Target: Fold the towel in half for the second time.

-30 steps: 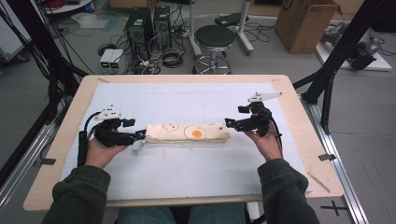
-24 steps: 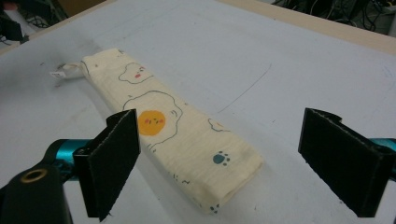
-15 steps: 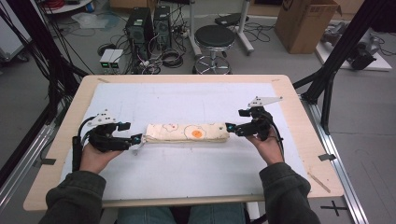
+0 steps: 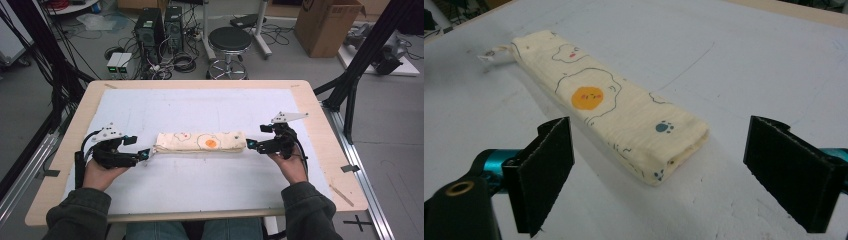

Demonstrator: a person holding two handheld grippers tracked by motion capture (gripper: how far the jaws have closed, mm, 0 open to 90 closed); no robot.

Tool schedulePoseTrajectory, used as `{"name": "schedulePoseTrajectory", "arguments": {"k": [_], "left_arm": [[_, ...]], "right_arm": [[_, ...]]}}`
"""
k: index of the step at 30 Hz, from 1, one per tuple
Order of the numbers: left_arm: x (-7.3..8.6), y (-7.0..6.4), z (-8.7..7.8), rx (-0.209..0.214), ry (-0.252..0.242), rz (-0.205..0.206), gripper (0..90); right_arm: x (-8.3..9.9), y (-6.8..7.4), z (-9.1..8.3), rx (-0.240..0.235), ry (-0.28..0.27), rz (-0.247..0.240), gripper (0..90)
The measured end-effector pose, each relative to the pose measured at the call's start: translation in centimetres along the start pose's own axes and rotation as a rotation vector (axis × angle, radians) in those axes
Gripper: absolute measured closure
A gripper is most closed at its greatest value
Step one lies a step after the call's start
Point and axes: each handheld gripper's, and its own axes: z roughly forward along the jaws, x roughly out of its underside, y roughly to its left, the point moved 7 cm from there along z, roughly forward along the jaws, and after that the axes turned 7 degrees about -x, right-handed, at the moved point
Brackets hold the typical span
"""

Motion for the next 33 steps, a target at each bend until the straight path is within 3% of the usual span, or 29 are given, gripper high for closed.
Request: {"name": "schedulePoseTrajectory", "arguments": {"k": [22, 33], "left_arm": [[2.3, -0.8, -1.3, 0.000, 0.006, 0.001, 26.3], [3.2, -1.2, -2.3, -0.023, -0.005, 0.015, 25.9]], "right_arm": [[2.8, 0.5, -1.7, 0.022, -0.018, 0.006, 11.9], [4.3, 1.1, -2.6, 0.030, -0.014, 0.005, 11.8]]}}
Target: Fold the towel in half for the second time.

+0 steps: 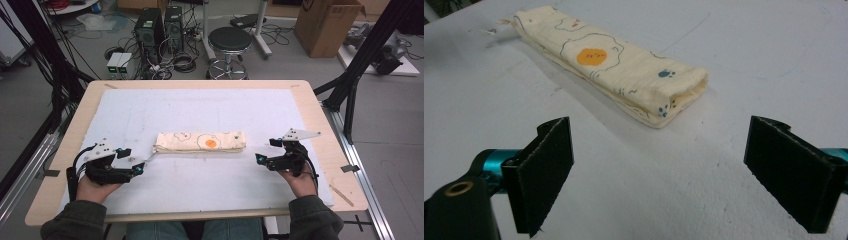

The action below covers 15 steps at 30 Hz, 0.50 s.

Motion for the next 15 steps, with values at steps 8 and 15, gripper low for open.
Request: {"name": "schedulePoseTrajectory", "arguments": {"k": [8, 15], "left_arm": [[0.6, -0.4, -0.6, -0.007, -0.005, 0.004, 25.8], [1.2, -0.5, -1.0, -0.013, -0.011, -0.004, 25.8]], "right_arm": [[1.3, 0.1, -0.5, 0.008, -0.003, 0.017, 11.8], [1.9, 0.5, -1.0, 0.012, -0.005, 0.025, 11.8]]}}
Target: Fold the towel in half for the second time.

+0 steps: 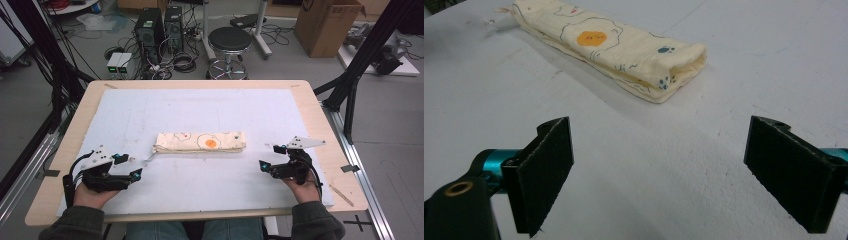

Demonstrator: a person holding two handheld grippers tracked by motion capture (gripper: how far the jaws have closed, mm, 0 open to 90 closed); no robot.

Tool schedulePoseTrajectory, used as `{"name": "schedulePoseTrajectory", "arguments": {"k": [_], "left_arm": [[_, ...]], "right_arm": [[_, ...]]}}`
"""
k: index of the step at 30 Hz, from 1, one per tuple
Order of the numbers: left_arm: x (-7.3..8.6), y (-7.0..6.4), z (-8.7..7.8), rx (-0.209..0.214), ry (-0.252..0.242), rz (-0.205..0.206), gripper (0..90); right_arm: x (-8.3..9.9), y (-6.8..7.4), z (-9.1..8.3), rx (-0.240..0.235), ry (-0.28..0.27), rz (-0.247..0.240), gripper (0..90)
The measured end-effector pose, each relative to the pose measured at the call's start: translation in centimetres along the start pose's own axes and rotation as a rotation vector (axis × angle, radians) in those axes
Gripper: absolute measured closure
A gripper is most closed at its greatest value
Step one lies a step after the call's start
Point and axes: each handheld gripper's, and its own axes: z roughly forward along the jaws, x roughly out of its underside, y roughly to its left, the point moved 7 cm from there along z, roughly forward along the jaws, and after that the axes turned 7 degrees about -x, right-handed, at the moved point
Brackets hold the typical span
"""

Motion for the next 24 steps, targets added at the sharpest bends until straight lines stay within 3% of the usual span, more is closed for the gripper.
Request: {"name": "schedulePoseTrajectory", "arguments": {"k": [14, 24], "left_arm": [[1.2, -0.1, -0.4, -0.005, -0.004, -0.008, 25.3], [1.7, -0.6, 0.1, -0.003, 0.017, 0.028, 24.7]], "right_arm": [[1.1, 0.1, -0.3, 0.008, 0.003, -0.011, 11.8], [1.4, 0.3, 0.0, 0.007, 0.003, -0.010, 11.8]]}}
